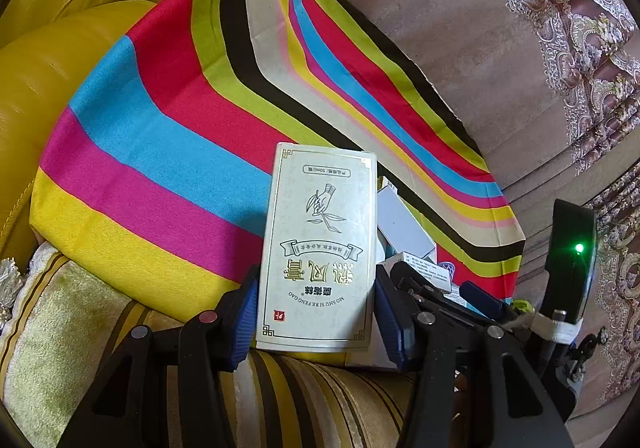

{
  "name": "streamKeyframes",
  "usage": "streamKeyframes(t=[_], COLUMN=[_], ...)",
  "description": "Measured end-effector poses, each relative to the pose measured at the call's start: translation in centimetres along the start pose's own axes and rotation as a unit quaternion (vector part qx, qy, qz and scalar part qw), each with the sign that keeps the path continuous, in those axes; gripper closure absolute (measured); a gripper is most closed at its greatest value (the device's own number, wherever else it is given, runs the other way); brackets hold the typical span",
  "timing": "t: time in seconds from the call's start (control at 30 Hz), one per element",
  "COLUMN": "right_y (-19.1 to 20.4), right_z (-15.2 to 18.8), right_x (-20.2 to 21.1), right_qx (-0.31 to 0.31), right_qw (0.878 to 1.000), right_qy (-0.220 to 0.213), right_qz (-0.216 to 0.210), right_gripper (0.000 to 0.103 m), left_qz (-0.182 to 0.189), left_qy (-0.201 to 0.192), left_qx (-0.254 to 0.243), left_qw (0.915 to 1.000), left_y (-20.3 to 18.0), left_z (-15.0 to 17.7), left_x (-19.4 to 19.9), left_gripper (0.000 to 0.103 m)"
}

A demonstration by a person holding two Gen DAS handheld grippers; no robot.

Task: Organize rigid objects
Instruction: 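Grasp the long white printed box with the right gripper while the left holds the cream box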

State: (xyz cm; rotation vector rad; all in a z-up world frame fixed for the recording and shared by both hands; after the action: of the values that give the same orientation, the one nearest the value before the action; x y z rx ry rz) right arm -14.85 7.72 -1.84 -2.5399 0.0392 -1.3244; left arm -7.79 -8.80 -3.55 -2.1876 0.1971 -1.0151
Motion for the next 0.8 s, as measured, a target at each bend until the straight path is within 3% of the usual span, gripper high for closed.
streamKeyframes(t=[0.3, 0.4, 0.8], right_y=[0.0, -0.1, -3.5], right_z=[-0.4, -0.2, 1.3], right_x=[-1.2, -1.5, 1.4], right_qx=[-0.022, -0.022, -0.058], right_qw=[1.0, 0.999, 0.998], right_qy=[0.021, 0.028, -0.013], right_qz=[-0.004, -0.007, -0.033], right_gripper=[0.007, 0.025, 0.025], left_qz=[0.0, 0.0, 0.0], left_qy=[0.001, 0.0, -0.019], left_qx=[0.0, 0.001, -0.039], left_qw=[1.0, 1.0, 0.999], left_y=[0.0, 0.0, -3.0], left_z=[0.0, 0.1, 0.5], left_x=[0.0, 0.0, 1.0], left_gripper=[0.05, 0.05, 0.05])
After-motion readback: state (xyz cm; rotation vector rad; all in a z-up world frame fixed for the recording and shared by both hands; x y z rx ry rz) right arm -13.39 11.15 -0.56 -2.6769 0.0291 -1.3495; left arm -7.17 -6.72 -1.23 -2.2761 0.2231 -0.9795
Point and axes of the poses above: each gripper's, at about its wrist camera, not at the fingertips, and x roughly against the way its jaws point, y to its left, z to its underside, the point moved 3 cm from there along -x, roughly the way its jaws point, and after that the axes turned 4 degrees about z, right-handed, at the moved point
